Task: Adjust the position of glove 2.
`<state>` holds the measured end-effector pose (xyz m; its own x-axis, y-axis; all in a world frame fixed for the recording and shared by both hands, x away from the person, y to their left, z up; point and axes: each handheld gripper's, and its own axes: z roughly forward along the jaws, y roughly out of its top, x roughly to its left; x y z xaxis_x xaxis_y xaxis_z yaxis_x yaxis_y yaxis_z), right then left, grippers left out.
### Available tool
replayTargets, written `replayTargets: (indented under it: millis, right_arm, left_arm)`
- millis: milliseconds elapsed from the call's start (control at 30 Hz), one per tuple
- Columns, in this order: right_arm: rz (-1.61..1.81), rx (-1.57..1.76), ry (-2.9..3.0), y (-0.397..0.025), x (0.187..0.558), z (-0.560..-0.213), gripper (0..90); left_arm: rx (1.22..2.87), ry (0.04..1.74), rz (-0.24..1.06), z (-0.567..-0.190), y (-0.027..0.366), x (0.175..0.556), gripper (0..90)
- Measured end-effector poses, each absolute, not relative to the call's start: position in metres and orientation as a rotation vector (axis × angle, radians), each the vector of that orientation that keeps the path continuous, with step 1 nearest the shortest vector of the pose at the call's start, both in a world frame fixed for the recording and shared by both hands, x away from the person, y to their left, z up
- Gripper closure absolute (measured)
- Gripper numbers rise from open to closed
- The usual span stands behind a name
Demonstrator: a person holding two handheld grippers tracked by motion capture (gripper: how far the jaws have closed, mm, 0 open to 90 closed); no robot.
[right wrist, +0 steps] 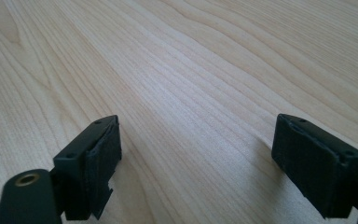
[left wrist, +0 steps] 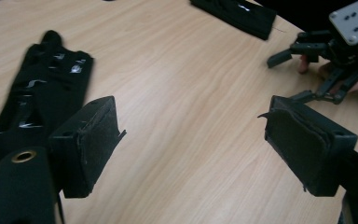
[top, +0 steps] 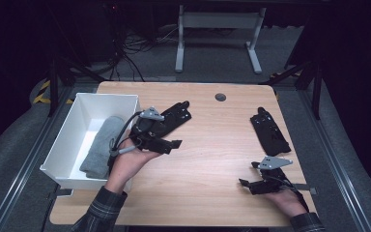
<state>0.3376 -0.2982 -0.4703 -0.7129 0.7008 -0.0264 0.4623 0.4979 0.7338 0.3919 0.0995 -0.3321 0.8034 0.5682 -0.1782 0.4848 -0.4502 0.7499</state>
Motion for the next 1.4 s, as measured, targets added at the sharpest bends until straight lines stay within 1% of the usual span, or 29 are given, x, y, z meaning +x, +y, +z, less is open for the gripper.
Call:
replayTargets:
  millis: [167, 300, 467, 600, 833, 933, 1000, 1033, 1067, 1100, 1133, 1167, 1200, 1233, 1267, 1300, 1333, 1367, 1400]
  right_arm:
    - [1.045, 0.974, 2.426, -0.298, 0.338, -0.47, 16.3]
    - [1.046, 0.974, 2.427, -0.298, 0.337, -0.47, 16.3]
    - [1.046, 0.975, 2.427, -0.298, 0.337, -0.47, 16.4]
    - [1.046, 0.974, 2.427, -0.298, 0.337, -0.47, 16.4]
    - [1.051, 0.984, 2.436, -0.298, 0.339, -0.468, 17.9]
    - [1.058, 0.973, 2.414, -0.298, 0.339, -0.463, 22.1]
    - [1.06, 0.974, 2.404, -0.299, 0.339, -0.461, 24.7]
    - [1.064, 0.976, 2.399, -0.3, 0.34, -0.46, 27.4]
    - [1.059, 0.98, 2.384, -0.301, 0.34, -0.457, 30.3]
    - [1.066, 0.985, 2.382, -0.302, 0.341, -0.456, 35.9]
    - [1.066, 0.985, 2.382, -0.302, 0.341, -0.456, 35.9]
    - [1.073, 0.999, 2.379, -0.305, 0.344, -0.452, 45.7]
    - [1.075, 1.001, 2.372, -0.306, 0.346, -0.45, 45.7]
    - [1.069, 1.005, 2.362, -0.307, 0.348, -0.447, 52.9]
    - [1.069, 1.005, 2.362, -0.307, 0.348, -0.447, 52.9]
    - [1.052, 1.013, 2.343, -0.309, 0.351, -0.444, 59.3]
    - [1.052, 1.013, 2.343, -0.309, 0.351, -0.444, 59.3]
    - [1.047, 1.026, 2.336, -0.31, 0.354, -0.442, 64.2]
    - [1.046, 1.023, 2.332, -0.311, 0.355, -0.441, 65.5]
  left_arm:
    - [2.172, 0.726, 0.143, -0.354, 0.079, 0.382, 18.0]
    - [2.196, 0.718, 0.139, -0.37, 0.073, 0.379, 17.6]
    - [2.227, 0.719, 0.146, -0.394, 0.071, 0.375, 16.9]
    - [2.212, 0.723, 0.163, -0.413, 0.072, 0.371, 15.8]
    - [2.238, 0.734, 0.211, -0.438, 0.077, 0.371, 14.4]
    - [2.246, 0.763, 0.215, -0.451, 0.083, 0.372, 14.0]
    - [2.281, 0.77, 0.246, -0.456, 0.084, 0.372, 14.0]
    - [2.284, 0.778, 0.257, -0.459, 0.085, 0.373, 13.8]
    - [2.275, 0.776, 0.262, -0.461, 0.086, 0.372, 13.3]
    - [2.26, 0.768, 0.267, -0.462, 0.087, 0.372, 12.8]
    - [2.26, 0.768, 0.267, -0.462, 0.087, 0.372, 12.8]
    - [2.256, 0.778, 0.28, -0.463, 0.086, 0.371, 12.6]
    - [2.267, 0.776, 0.283, -0.463, 0.086, 0.371, 11.6]
    - [2.276, 0.764, 0.295, -0.464, 0.086, 0.371, 11.5]
    - [2.285, 0.768, 0.299, -0.465, 0.086, 0.371, 11.5]
    - [2.291, 0.771, 0.289, -0.468, 0.086, 0.372, 9.6]
    - [2.291, 0.771, 0.289, -0.468, 0.086, 0.372, 9.3]
    - [2.294, 0.777, 0.283, -0.468, 0.086, 0.373, 8.4]
    - [2.3, 0.775, 0.272, -0.469, 0.086, 0.373, 7.6]
